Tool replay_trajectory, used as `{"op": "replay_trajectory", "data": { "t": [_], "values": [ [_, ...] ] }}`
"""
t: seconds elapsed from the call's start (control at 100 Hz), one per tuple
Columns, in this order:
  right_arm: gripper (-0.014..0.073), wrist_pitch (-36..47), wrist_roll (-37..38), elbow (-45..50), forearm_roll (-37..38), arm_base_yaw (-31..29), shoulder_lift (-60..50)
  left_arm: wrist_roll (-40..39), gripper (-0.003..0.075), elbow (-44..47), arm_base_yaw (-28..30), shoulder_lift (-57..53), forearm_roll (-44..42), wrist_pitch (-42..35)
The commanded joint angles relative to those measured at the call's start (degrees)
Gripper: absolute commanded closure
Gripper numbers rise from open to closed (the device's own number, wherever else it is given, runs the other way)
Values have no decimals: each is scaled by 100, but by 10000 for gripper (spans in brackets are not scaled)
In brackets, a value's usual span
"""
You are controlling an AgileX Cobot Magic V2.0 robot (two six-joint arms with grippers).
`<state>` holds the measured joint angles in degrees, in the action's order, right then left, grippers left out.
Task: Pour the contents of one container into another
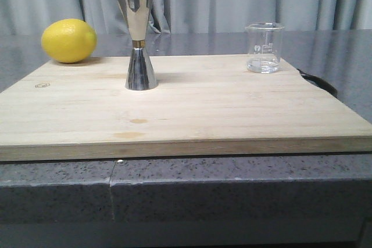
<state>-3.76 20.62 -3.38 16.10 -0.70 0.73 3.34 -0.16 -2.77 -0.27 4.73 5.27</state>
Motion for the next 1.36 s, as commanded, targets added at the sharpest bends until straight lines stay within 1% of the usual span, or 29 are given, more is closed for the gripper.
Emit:
{"op": "replay_trajectory", "data": {
  "t": [0.0,0.04,0.07,0.12,0.41,0.43,0.45,0.47,0.48,0.5,0.53,0.55,0.58,0.67,1.35],
  "values": [
    [657,1155,18,383,35,-52,-250,-19,739,80,9,-162,59,-443],
    [657,1471,18,583,35,-63,-228,-19,739,80,9,-162,59,-443],
    [657,1067,18,523,35,-63,-228,-19,739,80,9,-162,59,-443],
    [657,899,18,496,35,-63,-228,-19,739,80,9,-162,59,-443],
    [657,891,18,539,10,-63,-228,-19,739,80,9,-162,59,-443],
    [657,891,18,548,-112,-63,-228,-19,739,80,9,-162,59,-443],
    [657,811,-36,548,-370,-63,-228,-19,739,80,9,-162,59,-443],
    [657,772,-246,548,-747,-63,-228,-19,739,80,9,-162,59,-443],
    [657,777,-478,548,-1030,-63,-228,-19,739,80,9,-162,59,-443],
    [657,737,-765,548,-1328,-63,-228,-19,739,80,9,-162,59,-443],
    [657,707,-1512,548,-1958,-63,-228,-19,739,80,9,-162,59,-443],
    [657,707,-1828,548,-2110,-63,-228,-19,739,80,9,-162,59,-443],
    [657,718,-1996,548,-2061,-63,-228,-19,739,80,9,-162,59,-443],
    [657,786,-2011,548,-1720,-63,-228,-19,739,80,9,-162,59,-443],
    [657,807,-2011,548,-1711,-63,-228,-19,739,80,9,-162,59,-443]
  ]
}}
